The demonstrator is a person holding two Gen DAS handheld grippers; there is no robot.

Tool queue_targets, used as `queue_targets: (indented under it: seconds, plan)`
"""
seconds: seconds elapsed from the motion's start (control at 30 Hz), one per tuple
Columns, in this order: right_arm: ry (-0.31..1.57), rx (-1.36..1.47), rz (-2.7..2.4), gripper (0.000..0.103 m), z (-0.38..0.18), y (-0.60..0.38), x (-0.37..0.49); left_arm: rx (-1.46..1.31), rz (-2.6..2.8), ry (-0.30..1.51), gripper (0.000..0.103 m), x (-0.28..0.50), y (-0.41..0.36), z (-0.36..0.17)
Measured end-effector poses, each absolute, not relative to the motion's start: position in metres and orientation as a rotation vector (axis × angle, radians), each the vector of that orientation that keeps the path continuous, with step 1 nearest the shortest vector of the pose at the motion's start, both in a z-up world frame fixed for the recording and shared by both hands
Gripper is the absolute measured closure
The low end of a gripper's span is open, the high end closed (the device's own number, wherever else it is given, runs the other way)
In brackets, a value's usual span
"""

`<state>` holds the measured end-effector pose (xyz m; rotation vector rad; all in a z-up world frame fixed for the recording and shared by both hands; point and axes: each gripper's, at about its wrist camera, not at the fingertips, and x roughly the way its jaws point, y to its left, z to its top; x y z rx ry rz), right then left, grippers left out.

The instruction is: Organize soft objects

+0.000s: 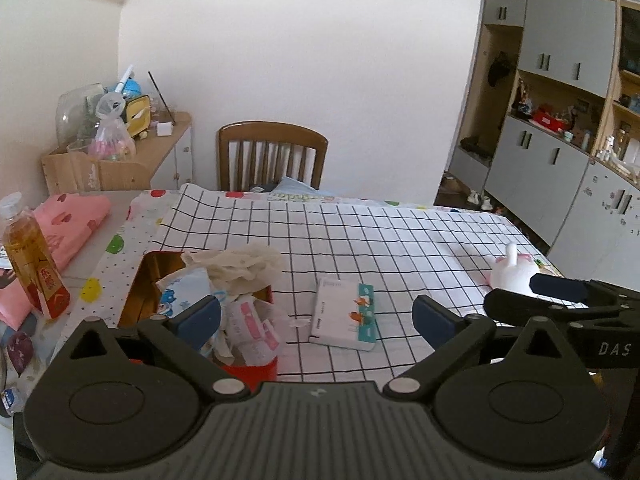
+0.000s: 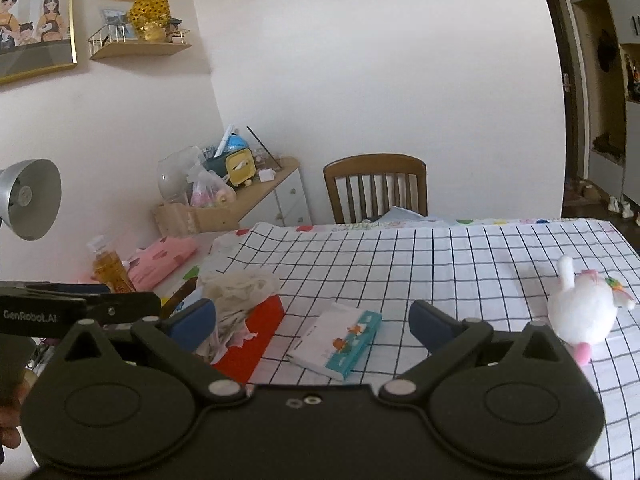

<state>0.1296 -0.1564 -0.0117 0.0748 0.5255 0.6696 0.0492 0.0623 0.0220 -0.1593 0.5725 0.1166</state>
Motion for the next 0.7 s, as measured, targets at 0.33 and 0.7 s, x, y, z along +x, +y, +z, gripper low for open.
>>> queue_targets:
  seconds: [0.33,0.7]
  plan:
    - [0.54,0.095,0.657,0.0,-0.01,-0.161,0.123,-0.168,0.098,0.606,0.0,0.048,0.054,0.02]
    - [0.555,0.097,0.655,0.0,-0.009,-0.165,0.12,-0.144,0.098,0.609,0.0,0.046,0.046,0.021]
